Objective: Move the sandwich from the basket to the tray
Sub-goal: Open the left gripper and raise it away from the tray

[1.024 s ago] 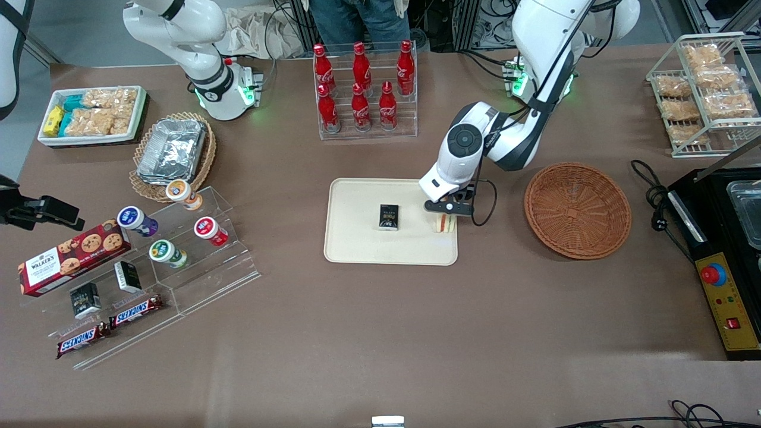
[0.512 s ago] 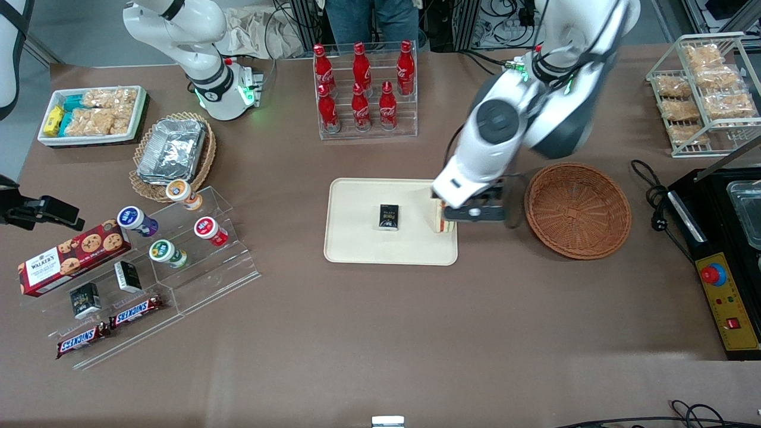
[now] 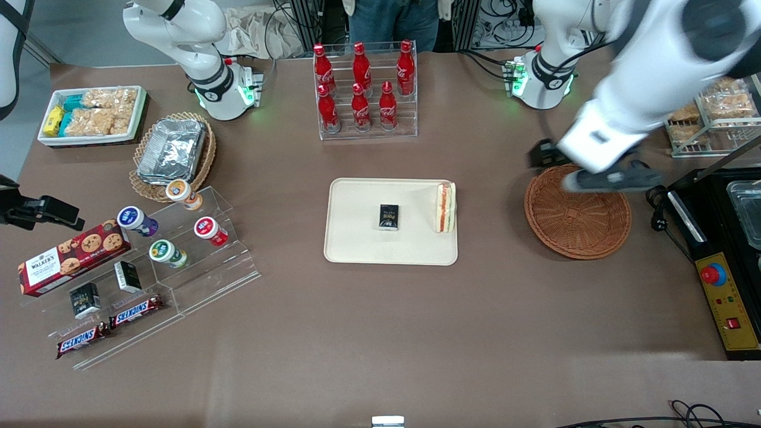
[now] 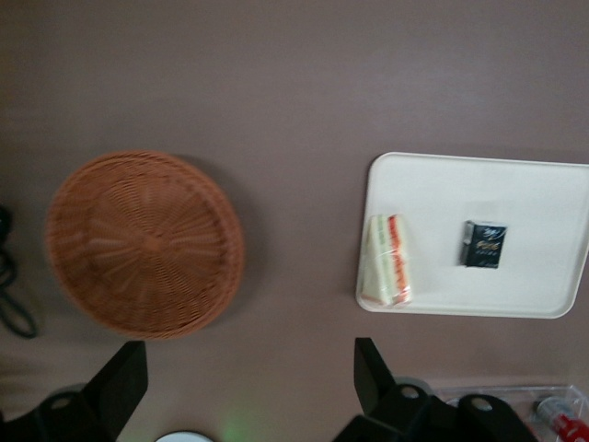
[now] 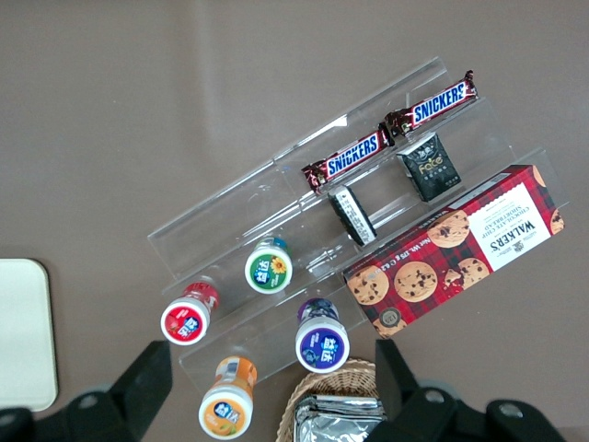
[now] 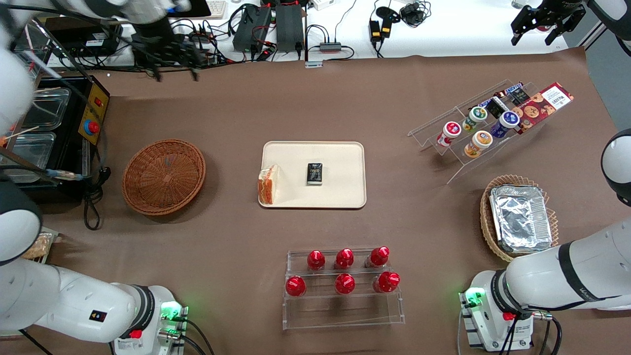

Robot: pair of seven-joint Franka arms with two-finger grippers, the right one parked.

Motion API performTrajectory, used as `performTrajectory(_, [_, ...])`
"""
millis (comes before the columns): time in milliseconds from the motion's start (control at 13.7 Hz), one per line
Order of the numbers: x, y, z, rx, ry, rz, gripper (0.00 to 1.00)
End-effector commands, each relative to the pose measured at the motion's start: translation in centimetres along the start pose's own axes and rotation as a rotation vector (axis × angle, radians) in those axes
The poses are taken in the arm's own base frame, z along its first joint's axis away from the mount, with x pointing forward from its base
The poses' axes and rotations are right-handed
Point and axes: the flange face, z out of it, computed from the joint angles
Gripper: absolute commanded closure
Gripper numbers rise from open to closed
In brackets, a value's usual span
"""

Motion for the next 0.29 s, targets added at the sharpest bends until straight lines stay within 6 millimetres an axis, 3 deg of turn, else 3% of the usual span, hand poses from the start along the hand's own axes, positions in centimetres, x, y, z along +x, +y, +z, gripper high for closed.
performTrajectory(0, [-1.0,-8.3,-2.8,-0.016,0.004,0.03,0.0])
performTrajectory(73, [-0.9,-11.0,-3.2,-0.021,0.009,0.032,0.0])
performTrajectory(220, [-0.6,-12.2,-3.1,-0.021,0.007,0.033,0.0])
